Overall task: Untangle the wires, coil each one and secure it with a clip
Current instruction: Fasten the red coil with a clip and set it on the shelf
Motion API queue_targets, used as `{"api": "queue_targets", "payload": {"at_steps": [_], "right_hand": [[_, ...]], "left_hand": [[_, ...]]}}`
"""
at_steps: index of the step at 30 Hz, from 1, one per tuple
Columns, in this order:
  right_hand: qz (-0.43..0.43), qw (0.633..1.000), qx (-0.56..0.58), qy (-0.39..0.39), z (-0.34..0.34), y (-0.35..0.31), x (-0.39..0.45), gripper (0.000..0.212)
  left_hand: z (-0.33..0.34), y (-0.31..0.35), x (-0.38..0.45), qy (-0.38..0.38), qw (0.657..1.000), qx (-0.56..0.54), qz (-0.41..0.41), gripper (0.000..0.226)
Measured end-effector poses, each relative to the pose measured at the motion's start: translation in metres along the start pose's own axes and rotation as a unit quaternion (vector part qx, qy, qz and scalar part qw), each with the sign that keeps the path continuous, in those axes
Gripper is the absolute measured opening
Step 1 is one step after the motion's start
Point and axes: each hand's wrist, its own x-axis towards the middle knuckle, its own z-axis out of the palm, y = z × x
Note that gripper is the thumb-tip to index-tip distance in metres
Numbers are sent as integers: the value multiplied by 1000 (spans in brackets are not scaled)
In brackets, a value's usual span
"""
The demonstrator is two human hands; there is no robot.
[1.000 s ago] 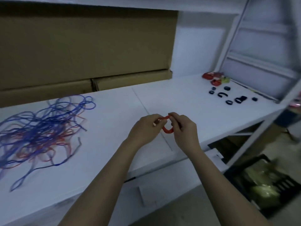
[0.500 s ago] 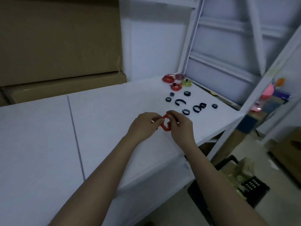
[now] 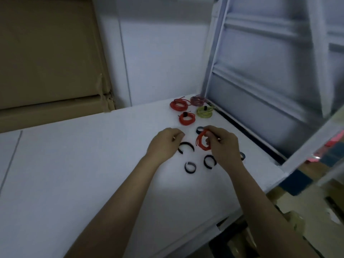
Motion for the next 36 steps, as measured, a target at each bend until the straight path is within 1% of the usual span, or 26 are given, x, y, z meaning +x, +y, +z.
{"api": "queue_targets", "payload": {"at_steps": [2, 4, 6, 8, 11, 13, 16, 19, 20, 22, 24, 26, 28, 33, 36], "right_hand": [[-10, 999, 13, -39, 2, 9, 26, 20], [-19, 996, 27, -86, 5, 15, 50, 21], [-39, 990, 33, -128, 7, 20, 71, 22], [-64, 983, 36, -168, 8, 26, 88, 22], [-110, 967, 56, -224, 11, 34, 109, 22], [-132, 958, 66, -246, 16, 38, 117, 22], [-126, 952, 76, -270, 29, 44, 127, 21], [-123, 948, 86, -282, 39, 44, 132, 20], [-119, 947, 93, -282, 41, 43, 133, 21], [-113, 948, 115, -275, 45, 41, 135, 21], [-111, 947, 136, -269, 50, 38, 135, 21], [-113, 941, 151, -281, 56, 36, 134, 21], [-115, 933, 162, -301, 60, 34, 131, 21], [-124, 923, 167, -325, 64, 29, 123, 21], [-130, 907, 166, -364, 63, 27, 120, 26]], "left_hand": [[4, -6, 20, 59, 997, 53, -15, 25], [9, -13, 37, 81, 990, 100, -53, 26], [15, -18, 51, 69, 987, 123, -82, 28], [22, -18, 60, 63, 985, 133, -91, 27], [29, -15, 65, 82, 980, 151, -98, 28], [31, -15, 65, 89, 975, 173, -110, 25], [34, -15, 64, 87, 964, 219, -123, 17], [37, -16, 65, 100, 958, 230, -138, 16], [38, -16, 65, 110, 959, 218, -143, 17], [36, -17, 65, 141, 967, 152, -148, 16], [33, -17, 62, 176, 972, 70, -137, 13], [29, -15, 60, 205, 971, 20, -120, 13], [25, -13, 58, 218, 971, -7, -99, 14], [21, -15, 52, 210, 975, -41, -63, 15], [21, -18, 48, 239, 967, -67, -59, 17]]}}
